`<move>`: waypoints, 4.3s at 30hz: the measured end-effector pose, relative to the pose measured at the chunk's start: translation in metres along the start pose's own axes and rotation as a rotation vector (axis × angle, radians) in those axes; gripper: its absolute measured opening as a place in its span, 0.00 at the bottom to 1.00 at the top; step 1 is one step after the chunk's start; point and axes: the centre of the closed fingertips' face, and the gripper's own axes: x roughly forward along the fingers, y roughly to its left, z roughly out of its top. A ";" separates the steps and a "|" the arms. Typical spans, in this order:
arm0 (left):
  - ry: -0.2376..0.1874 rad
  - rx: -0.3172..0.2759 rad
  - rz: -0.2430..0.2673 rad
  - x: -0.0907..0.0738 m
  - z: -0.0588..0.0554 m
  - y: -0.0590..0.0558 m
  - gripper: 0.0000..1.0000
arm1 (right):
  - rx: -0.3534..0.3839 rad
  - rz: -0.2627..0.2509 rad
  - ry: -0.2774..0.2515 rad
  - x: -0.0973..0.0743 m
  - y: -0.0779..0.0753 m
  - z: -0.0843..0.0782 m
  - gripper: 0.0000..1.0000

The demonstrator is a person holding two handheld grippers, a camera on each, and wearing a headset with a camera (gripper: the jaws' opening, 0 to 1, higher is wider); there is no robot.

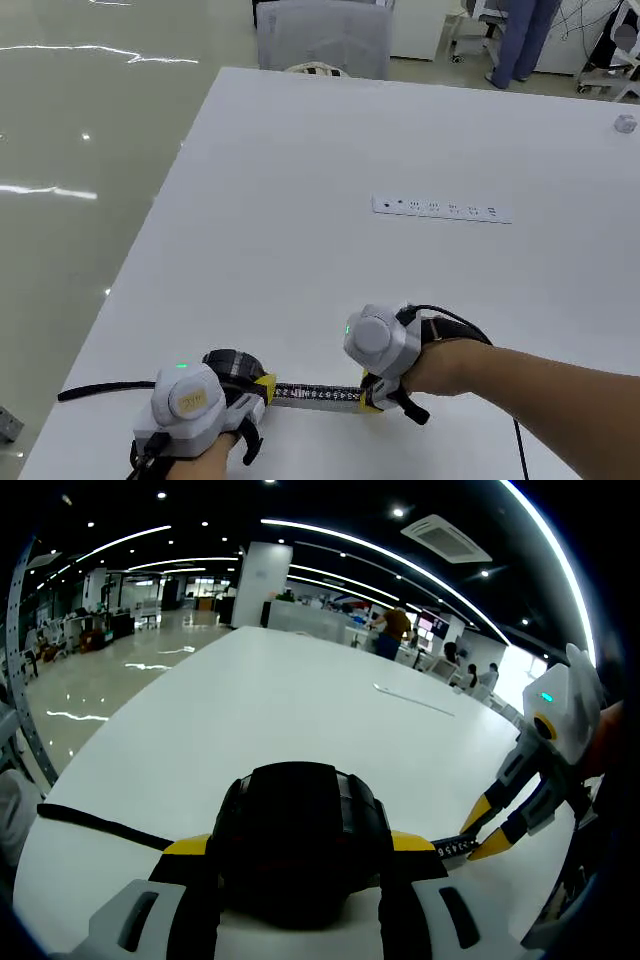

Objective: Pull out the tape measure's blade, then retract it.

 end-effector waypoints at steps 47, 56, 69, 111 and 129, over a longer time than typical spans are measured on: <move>-0.006 0.006 -0.004 -0.001 0.000 -0.001 0.62 | -0.018 0.004 -0.020 0.008 0.005 0.022 0.15; -0.006 0.005 -0.004 -0.001 0.000 -0.001 0.62 | -0.018 0.004 -0.022 0.009 0.005 0.024 0.15; -0.007 0.000 0.005 -0.001 0.000 0.000 0.62 | -0.008 0.005 -0.038 0.012 0.004 0.030 0.15; -0.018 0.007 0.001 0.000 0.001 0.000 0.61 | -0.039 0.009 -0.047 0.019 0.005 0.048 0.15; -0.017 0.005 0.000 0.000 0.000 0.000 0.62 | -0.040 0.013 -0.049 0.022 0.007 0.054 0.15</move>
